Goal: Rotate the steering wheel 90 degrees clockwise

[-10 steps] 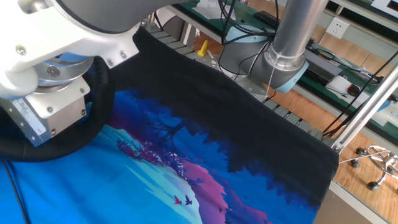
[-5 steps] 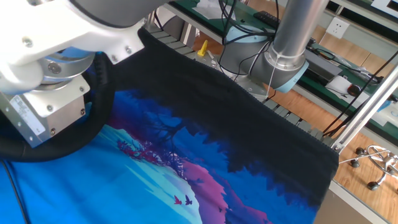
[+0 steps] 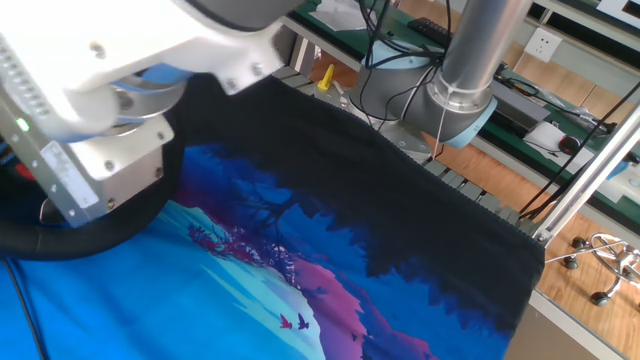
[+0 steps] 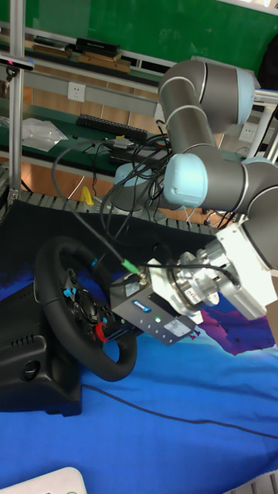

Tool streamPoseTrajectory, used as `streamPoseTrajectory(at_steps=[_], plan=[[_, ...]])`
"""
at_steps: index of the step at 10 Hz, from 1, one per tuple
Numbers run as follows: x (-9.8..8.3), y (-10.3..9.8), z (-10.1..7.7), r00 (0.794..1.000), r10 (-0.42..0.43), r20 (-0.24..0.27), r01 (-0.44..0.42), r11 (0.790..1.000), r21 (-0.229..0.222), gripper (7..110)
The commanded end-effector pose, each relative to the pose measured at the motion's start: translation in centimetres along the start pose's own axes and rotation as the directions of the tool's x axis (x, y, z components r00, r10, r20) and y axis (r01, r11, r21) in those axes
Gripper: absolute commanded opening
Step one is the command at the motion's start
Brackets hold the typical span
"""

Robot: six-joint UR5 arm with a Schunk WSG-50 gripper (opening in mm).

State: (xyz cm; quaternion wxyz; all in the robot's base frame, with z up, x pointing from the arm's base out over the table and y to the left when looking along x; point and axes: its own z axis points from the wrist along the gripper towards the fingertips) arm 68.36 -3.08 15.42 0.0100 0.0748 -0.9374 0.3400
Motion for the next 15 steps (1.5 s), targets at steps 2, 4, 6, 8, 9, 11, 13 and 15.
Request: streamPoseTrajectory(at_steps=[2,4,6,8,9,11,13,15], plan=[[0.9,1.7,-2.0,1.0,0.025,-0.016,-0.025,0.999,-0.043,7],[-0.7,3.0,-1.3,0.999,0.012,0.031,-0.008,0.992,-0.129,7],[-1.3,4.6,-1.2,0.999,-0.014,0.042,0.023,0.975,-0.22,7],[-2.6,5.1,0.5,0.997,-0.032,0.071,0.049,0.964,-0.263,7],[-2.8,5.1,0.2,0.996,-0.025,0.081,0.045,0.965,-0.258,7],[-3.8,4.6,-0.2,0.992,-0.028,0.126,0.056,0.972,-0.229,7],[-4.4,4.3,-0.3,0.988,-0.03,0.151,0.062,0.976,-0.21,7],[-5.1,3.8,0.1,0.986,-0.04,0.163,0.072,0.978,-0.197,7]])
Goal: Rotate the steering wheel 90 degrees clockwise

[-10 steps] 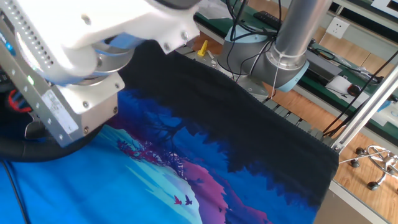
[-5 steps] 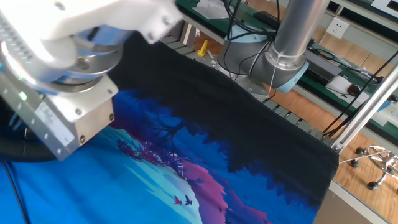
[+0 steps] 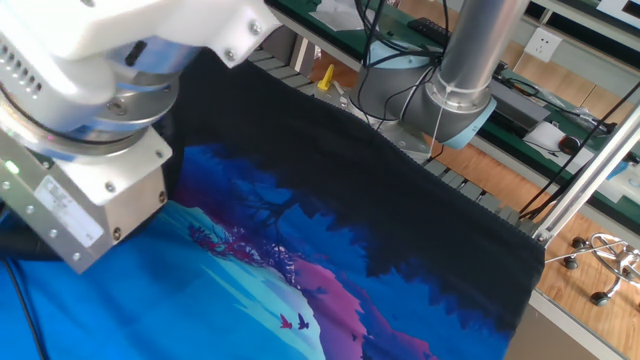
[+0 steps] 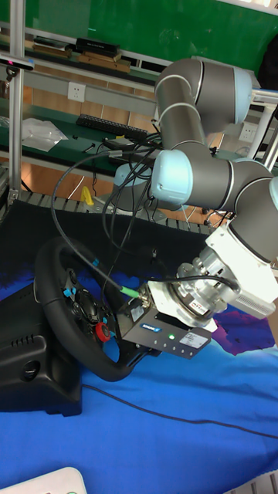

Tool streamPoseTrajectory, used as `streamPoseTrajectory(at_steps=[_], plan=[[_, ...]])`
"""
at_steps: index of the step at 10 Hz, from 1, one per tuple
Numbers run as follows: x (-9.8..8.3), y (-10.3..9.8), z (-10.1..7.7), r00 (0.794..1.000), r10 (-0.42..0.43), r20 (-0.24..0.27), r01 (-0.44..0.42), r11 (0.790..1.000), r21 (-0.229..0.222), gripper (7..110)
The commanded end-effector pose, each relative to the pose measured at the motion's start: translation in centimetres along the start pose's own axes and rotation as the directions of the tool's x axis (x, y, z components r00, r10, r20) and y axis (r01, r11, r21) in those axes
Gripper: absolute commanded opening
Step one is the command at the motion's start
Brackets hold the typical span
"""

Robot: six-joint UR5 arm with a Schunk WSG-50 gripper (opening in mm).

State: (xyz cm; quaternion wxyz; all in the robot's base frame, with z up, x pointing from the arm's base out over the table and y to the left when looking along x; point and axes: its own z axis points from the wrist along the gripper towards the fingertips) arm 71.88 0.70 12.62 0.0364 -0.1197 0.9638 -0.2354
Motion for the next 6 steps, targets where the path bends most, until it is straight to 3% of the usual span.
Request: streamPoseTrajectory(at_steps=[1,4,6], plan=[[-1.08,-0.52,0.78,1.0,-0.017,0.023,0.017,1.0,0.0,7],[-1.08,-1.03,1.5,1.0,-0.028,0.003,0.028,1.0,0.006,7],[-0.89,-0.85,0.73,1.0,-0.013,-0.015,0.014,1.0,0.025,7]])
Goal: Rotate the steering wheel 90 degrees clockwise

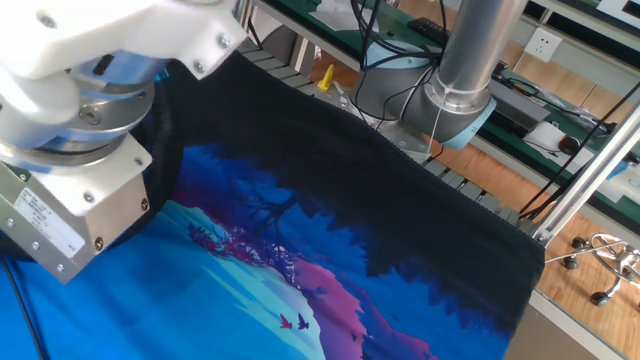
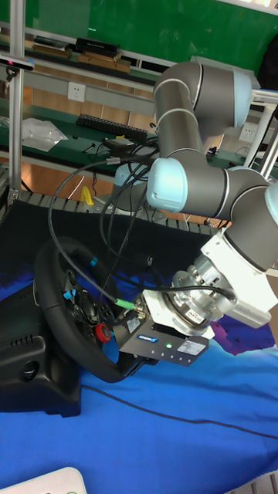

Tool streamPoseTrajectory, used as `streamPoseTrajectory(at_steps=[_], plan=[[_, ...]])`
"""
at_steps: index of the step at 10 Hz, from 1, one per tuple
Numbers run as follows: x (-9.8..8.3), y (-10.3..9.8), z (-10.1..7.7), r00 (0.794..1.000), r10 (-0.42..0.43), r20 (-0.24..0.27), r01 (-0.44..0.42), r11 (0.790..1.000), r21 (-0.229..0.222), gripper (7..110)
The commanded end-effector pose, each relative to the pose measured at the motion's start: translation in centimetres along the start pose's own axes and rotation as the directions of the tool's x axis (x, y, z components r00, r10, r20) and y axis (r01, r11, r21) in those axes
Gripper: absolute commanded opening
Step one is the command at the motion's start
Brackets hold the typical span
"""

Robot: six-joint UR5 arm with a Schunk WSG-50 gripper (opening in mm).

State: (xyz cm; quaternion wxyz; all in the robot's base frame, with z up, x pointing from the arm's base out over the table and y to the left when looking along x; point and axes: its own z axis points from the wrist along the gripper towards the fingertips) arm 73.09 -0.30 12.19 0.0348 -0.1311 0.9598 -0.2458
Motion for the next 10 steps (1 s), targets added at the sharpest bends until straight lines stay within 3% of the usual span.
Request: streamPoseTrajectory(at_steps=[1,3,6,8,10], plan=[[0.0,-0.1,-0.3,1.0,0.012,-0.019,-0.012,1.0,0.014,7],[-0.5,-0.5,-0.2,1.0,0.005,-0.005,-0.005,1.0,0.025,7],[-1.3,-3.5,-2.1,0.998,-0.061,0.031,0.057,0.99,0.13,7],[-1.6,-4.1,-2.2,0.996,-0.08,0.043,0.073,0.986,0.151,7],[-0.7,-3.5,-3.0,0.998,-0.065,0.018,0.062,0.99,0.124,7]])
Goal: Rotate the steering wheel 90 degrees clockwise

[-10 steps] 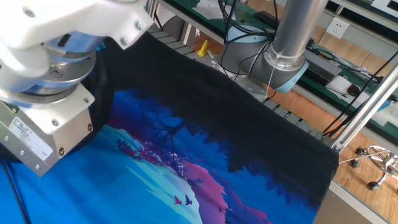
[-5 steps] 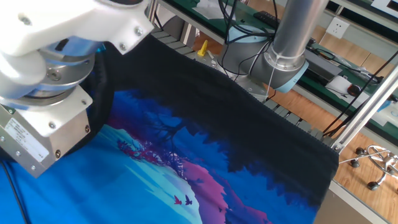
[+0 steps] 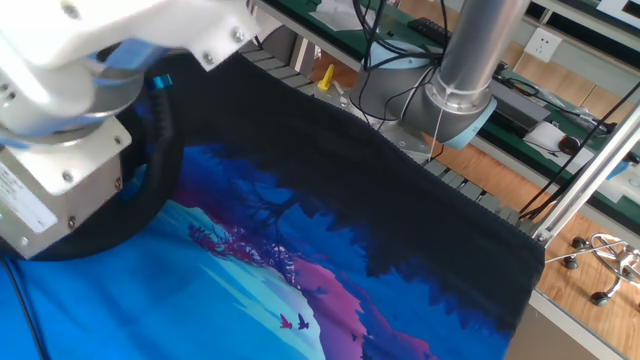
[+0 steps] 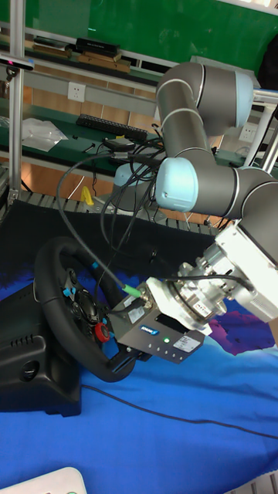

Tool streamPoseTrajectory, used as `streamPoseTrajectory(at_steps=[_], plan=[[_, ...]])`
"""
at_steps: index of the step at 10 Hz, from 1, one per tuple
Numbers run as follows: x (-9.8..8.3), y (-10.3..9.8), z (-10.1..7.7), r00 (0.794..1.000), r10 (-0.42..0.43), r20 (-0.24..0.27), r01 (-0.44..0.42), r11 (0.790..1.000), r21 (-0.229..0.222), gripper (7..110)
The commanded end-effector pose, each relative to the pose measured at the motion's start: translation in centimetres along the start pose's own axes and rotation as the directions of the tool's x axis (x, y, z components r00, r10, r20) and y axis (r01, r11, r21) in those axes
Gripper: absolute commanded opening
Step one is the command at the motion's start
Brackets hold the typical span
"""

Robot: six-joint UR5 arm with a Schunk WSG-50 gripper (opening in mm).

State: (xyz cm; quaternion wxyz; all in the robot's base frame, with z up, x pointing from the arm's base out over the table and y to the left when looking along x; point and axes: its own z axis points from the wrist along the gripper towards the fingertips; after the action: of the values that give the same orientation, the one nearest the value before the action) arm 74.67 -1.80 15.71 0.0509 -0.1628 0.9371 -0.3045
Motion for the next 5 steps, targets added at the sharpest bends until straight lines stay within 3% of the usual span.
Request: streamPoseTrajectory(at_steps=[1,2,3,4,5], plan=[[1.2,0.5,-1.7,1.0,0.009,-0.025,-0.009,1.0,-0.021,7],[2.1,1.2,-2.1,0.999,0.003,-0.033,-0.005,0.999,-0.047,7],[3.7,2.8,-2.6,0.996,-0.001,-0.085,-0.009,0.993,-0.116,7],[6.8,5.4,-3.5,0.979,0.021,-0.201,-0.066,0.974,-0.217,7],[8.8,6.7,-4.5,0.962,0.01,-0.274,-0.086,0.96,-0.265,7]])
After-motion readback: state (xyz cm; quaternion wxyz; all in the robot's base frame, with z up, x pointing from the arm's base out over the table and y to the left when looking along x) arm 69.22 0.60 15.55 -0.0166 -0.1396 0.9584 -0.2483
